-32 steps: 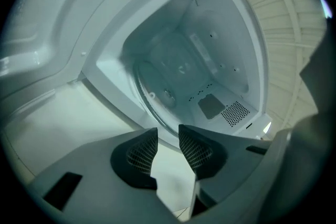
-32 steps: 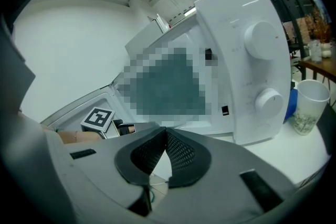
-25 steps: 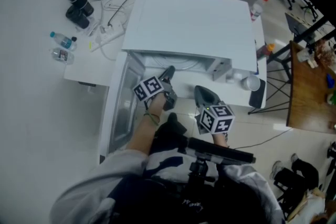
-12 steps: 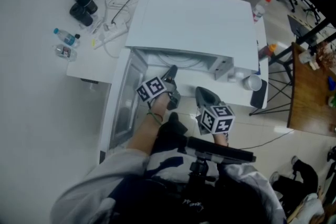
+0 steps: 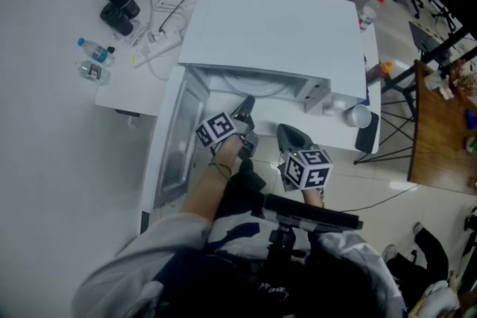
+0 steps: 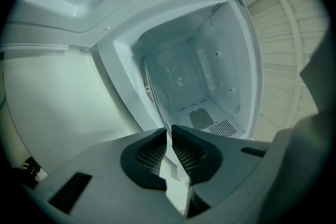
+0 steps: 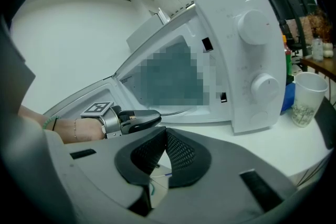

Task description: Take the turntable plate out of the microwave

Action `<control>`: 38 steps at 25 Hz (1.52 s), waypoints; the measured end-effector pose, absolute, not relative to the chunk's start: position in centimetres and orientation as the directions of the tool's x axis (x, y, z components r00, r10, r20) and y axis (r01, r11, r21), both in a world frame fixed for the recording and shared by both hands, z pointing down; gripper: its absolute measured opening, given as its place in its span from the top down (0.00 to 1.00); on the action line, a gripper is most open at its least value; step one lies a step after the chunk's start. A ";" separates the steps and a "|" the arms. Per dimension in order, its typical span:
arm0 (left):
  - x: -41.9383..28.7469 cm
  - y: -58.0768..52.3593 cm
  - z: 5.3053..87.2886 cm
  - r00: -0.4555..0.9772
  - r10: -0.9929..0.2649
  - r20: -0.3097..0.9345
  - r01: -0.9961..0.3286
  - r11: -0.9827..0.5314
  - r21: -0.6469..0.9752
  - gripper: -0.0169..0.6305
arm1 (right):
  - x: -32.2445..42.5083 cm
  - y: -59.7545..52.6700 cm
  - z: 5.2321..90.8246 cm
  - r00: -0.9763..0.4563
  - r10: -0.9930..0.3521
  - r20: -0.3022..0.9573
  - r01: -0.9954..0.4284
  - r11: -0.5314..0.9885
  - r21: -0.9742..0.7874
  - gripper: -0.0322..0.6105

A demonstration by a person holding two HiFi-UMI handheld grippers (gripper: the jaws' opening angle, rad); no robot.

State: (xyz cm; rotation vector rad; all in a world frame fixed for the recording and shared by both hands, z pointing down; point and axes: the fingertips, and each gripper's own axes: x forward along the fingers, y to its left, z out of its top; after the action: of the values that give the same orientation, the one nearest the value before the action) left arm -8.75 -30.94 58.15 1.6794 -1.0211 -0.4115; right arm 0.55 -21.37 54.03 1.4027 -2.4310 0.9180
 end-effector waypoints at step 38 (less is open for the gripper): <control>-7.8 -24.4 59.4 0.661 -0.723 0.201 -0.389 -0.101 0.915 0.94 | -2.3 -28.2 59.6 -0.612 -0.674 0.413 -0.668 0.160 -0.727 0.68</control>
State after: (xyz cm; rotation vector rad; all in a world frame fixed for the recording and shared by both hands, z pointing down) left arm -7.77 -24.35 59.38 1.7190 -0.9065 -0.3589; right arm -2.26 -28.20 59.61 1.3872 -2.3982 1.4965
